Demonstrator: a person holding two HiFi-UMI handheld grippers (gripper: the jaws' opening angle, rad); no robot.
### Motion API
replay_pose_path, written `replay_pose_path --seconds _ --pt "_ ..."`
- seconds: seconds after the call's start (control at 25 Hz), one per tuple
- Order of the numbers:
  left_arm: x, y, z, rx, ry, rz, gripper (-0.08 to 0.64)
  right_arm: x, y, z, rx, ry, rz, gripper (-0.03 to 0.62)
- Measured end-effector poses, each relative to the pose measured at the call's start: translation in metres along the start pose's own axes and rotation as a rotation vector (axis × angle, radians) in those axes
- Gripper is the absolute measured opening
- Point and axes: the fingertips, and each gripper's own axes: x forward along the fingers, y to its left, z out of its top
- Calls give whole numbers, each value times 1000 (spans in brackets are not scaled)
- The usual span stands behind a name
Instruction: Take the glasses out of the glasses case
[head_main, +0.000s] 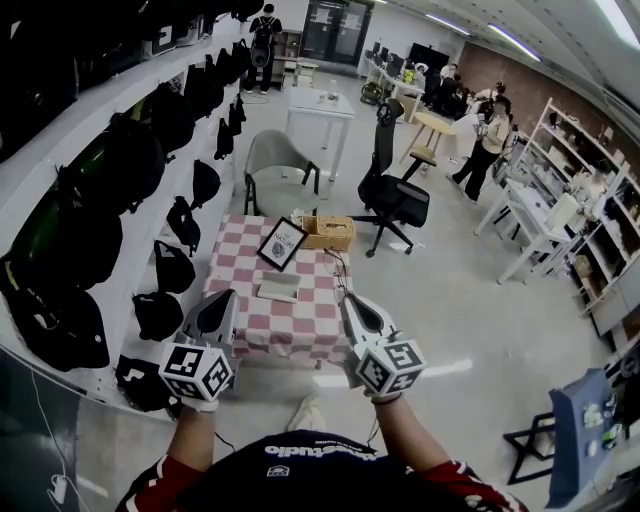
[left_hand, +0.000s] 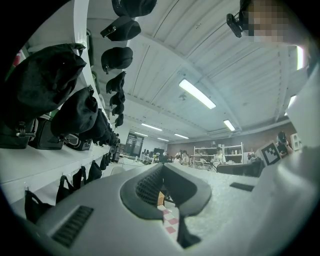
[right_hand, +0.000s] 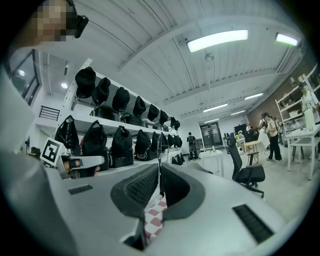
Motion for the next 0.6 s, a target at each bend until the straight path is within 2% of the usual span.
replay_pose_path --seconds 0.6 --pt "5 -3 -1 -7 -2 -13 6 4 6 3 -2 6 28 24"
